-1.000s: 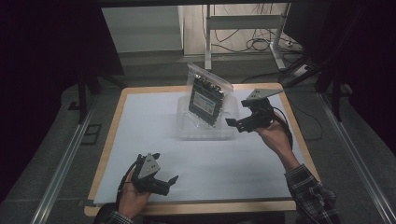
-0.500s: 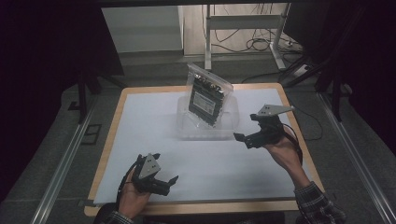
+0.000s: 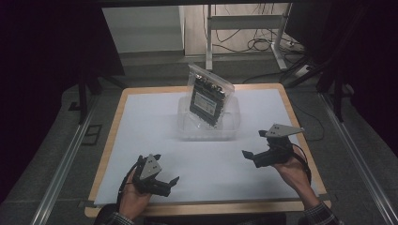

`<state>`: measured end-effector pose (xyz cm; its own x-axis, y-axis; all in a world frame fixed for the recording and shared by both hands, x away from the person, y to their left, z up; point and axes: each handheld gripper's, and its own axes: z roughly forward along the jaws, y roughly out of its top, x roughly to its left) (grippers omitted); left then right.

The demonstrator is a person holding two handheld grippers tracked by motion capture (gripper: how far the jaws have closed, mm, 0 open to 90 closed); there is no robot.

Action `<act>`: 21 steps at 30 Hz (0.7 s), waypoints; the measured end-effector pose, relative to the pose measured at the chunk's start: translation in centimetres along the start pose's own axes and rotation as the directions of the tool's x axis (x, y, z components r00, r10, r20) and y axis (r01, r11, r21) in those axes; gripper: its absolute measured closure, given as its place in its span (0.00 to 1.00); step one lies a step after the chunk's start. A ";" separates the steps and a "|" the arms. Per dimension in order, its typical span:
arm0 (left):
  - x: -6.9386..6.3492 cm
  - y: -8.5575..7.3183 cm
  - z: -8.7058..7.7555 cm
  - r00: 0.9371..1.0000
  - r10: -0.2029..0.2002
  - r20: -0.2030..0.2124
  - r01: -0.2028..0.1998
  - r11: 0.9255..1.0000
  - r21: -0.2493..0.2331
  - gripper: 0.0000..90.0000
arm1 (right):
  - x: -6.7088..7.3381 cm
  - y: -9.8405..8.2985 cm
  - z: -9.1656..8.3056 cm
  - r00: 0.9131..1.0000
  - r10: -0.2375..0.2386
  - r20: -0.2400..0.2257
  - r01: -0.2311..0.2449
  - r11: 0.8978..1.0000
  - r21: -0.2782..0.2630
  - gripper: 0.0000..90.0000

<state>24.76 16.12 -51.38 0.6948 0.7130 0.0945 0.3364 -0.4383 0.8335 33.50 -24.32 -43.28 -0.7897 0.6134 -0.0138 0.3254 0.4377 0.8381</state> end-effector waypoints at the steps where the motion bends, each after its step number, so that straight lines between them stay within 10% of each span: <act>1: 0.0 0.0 0.0 1.000 0.002 0.000 -0.002 1.000 0.002 0.00 | 0.0 0.0 0.0 1.000 0.000 0.000 0.000 1.000 0.000 0.00; 21: 0.0 -0.1 0.2 1.000 0.012 -0.004 -0.012 1.000 0.025 0.00 | 0.3 -7.1 0.6 0.999 0.047 0.003 -0.047 0.995 0.084 0.00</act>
<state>24.82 16.08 -51.56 0.6963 0.7099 0.1062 0.3439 -0.4598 0.8187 31.25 -26.81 -49.54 -0.7718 0.6355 0.0236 0.4044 0.4618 0.7894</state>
